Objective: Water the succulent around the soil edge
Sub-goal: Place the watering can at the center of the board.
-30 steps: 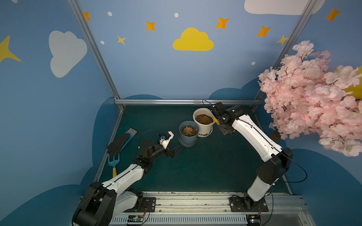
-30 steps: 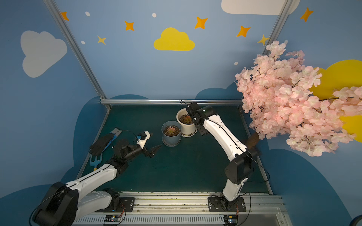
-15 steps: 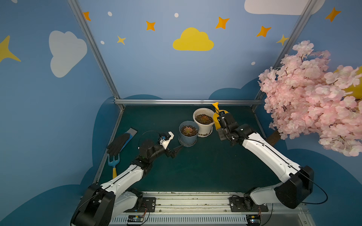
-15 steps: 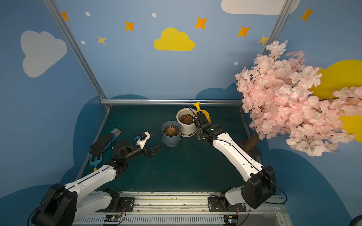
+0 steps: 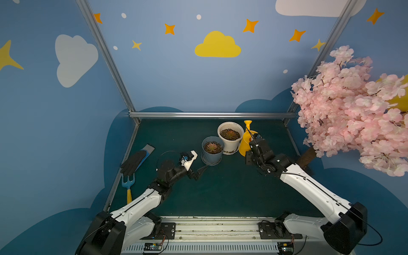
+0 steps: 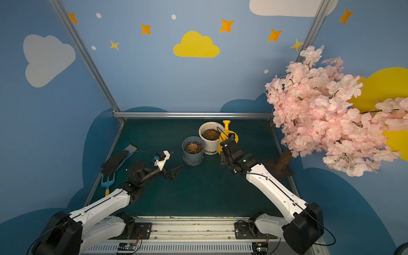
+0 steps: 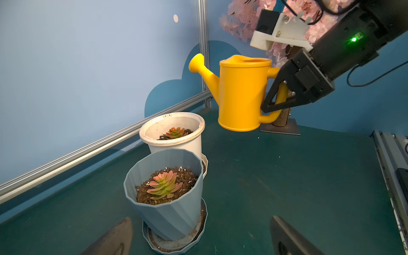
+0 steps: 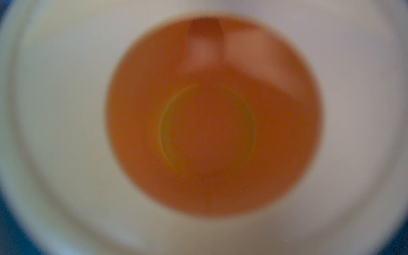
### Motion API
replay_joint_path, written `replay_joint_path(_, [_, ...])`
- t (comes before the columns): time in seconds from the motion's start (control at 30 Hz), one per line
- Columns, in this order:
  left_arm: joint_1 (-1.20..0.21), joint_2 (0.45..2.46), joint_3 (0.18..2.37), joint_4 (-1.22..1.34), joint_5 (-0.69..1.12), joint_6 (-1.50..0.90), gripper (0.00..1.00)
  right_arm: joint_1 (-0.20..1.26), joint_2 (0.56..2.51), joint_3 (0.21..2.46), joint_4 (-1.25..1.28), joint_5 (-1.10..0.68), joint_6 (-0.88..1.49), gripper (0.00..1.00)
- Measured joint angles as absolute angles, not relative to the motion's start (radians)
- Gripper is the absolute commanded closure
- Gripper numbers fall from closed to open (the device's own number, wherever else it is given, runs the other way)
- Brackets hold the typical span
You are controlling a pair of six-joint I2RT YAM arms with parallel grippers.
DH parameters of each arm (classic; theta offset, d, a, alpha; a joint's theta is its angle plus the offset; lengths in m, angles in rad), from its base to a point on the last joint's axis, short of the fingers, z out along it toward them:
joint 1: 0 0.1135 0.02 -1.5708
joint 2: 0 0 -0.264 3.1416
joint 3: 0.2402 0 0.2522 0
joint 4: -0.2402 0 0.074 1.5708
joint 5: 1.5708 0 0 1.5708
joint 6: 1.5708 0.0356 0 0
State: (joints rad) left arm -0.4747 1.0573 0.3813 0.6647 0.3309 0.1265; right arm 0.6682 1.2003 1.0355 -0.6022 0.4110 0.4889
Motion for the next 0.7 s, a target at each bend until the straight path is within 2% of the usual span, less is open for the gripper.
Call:
replay_joint_path(0.43, [-0.569, 0.957, 0.307, 0.622, 0.177, 0.127, 0.0, 0.941, 1.136, 0.775, -0.552, 0.585, 0.823, 1.0])
replay_joint_path(0.7, [-0.599, 0.886, 0.284, 0.582, 0.152, 0.127, 0.0, 0.998, 1.316, 0.743, -0.412, 0.574, 0.928, 1.0])
